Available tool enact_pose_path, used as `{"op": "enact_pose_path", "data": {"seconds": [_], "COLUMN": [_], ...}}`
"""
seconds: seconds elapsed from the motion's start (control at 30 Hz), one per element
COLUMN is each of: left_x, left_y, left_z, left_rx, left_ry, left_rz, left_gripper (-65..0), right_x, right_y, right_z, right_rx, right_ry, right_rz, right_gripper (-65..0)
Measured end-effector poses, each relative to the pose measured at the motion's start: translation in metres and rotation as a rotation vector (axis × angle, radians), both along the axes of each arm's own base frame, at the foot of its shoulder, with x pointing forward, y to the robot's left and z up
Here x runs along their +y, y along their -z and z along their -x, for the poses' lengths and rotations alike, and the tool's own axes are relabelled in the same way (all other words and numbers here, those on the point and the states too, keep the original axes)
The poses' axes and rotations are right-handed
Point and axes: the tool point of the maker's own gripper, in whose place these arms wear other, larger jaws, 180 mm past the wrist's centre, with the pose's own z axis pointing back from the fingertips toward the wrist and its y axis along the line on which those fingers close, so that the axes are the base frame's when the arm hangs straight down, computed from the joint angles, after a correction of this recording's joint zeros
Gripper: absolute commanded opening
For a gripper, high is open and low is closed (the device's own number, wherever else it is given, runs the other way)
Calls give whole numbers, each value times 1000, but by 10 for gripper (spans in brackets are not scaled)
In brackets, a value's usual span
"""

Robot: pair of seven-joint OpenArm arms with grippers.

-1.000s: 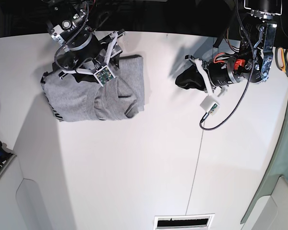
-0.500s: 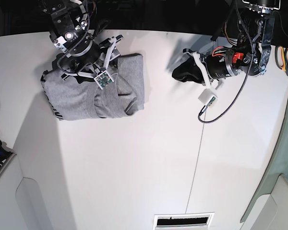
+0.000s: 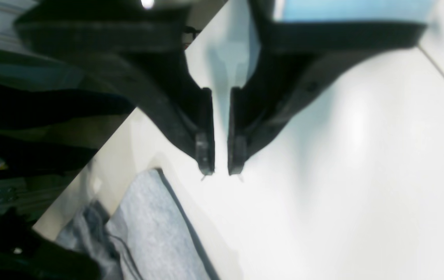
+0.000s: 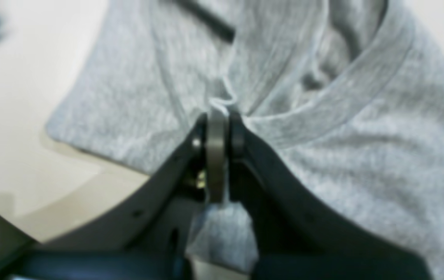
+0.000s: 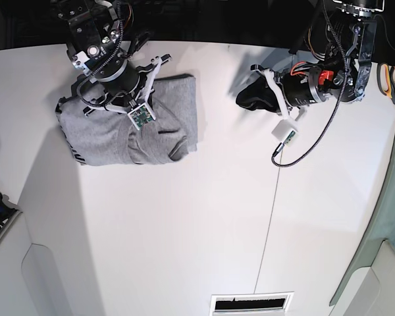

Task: Layout the t-shirt on the table in an organized manner, then fold the t-shirt properly
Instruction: 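Grasp the stack's collar edge with the right gripper and tuck it under, then push the folded stack's sides inward with both grippers to square it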

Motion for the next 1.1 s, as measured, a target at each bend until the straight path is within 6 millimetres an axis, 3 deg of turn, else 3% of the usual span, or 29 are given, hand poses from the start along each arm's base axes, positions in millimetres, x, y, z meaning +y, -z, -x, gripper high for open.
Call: {"op": "enact_pose_path", "data": {"seconds": [0.3, 0.7, 0.87, 1.0, 1.1], "left_x": [0, 3, 3, 3, 3], "left_y": [0, 3, 3, 3, 3], "left_z": [0, 1, 1, 1, 1], "left_rx": [0, 2, 1, 1, 1], "left_ry": [0, 8, 8, 8, 7], "left_rz": [0, -28, -28, -28, -26], "left_gripper": [-574, -574, -574, -574, -574], "right_x": [17, 75, 92, 91, 91], "right_y": [-34, -48, -45, -19, -3], "right_z": [-7, 6, 17, 25, 29], "right_rx": [-50, -27, -6, 50, 66], "right_ry": [-9, -98, -145, -144, -145], "right_rz": [-103, -250, -263, -249, -251], "right_gripper": [-650, -650, -650, -650, -459]}}
